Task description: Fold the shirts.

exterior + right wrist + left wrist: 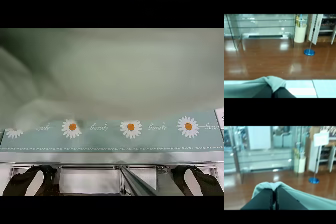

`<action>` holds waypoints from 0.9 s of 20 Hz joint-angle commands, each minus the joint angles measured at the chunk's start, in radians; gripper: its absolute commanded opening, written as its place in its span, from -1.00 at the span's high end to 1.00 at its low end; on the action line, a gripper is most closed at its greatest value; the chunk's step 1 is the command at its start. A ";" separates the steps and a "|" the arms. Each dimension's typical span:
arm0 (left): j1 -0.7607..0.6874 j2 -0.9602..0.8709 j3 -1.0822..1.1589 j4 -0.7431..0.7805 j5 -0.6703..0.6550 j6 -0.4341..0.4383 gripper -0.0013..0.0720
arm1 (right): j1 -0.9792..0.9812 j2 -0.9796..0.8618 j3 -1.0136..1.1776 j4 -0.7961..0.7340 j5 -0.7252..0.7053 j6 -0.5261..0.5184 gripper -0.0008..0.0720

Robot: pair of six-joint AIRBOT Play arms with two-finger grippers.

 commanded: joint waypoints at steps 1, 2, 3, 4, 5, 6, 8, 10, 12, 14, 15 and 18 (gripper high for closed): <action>-0.263 0.035 -0.025 0.368 -0.205 -0.088 0.90 | 0.000 0.050 -0.104 -0.006 0.106 0.004 0.91; -0.305 0.035 -0.071 0.414 -0.238 -0.106 0.90 | 0.000 0.049 -0.153 -0.003 0.138 0.004 0.91; -0.328 0.034 -0.128 0.431 -0.243 -0.114 0.90 | 0.000 0.049 -0.218 0.007 0.139 0.002 0.91; -0.333 0.027 -0.196 0.431 -0.232 -0.115 0.90 | 0.000 0.048 -0.281 0.018 0.127 -0.010 0.91; -0.333 0.013 -0.261 0.431 -0.215 -0.116 0.90 | 0.000 0.043 -0.353 0.033 0.103 -0.015 0.91; -0.333 -0.008 -0.332 0.431 -0.189 -0.144 0.90 | 0.000 0.031 -0.423 0.059 0.084 -0.028 0.91; -0.333 -0.071 -0.468 0.431 -0.097 -0.187 0.90 | 0.000 -0.013 -0.552 0.134 0.026 -0.069 0.91; -0.328 -0.161 -0.587 0.431 0.018 -0.244 0.90 | 0.001 -0.082 -0.658 0.195 -0.043 -0.126 0.91; -0.313 -0.281 -0.669 0.430 0.126 -0.293 0.90 | 0.001 -0.196 -0.731 0.212 -0.121 -0.171 0.91; -0.289 -0.437 -0.688 0.417 0.212 -0.317 0.90 | 0.001 -0.343 -0.747 0.218 -0.190 -0.198 0.91; -0.274 -0.512 -0.687 0.389 0.258 -0.316 0.90 | 0.001 -0.418 -0.747 0.245 -0.229 -0.219 0.91; -0.208 -0.740 -0.634 0.226 0.344 -0.316 0.90 | 0.001 -0.633 -0.743 0.371 -0.373 -0.261 0.91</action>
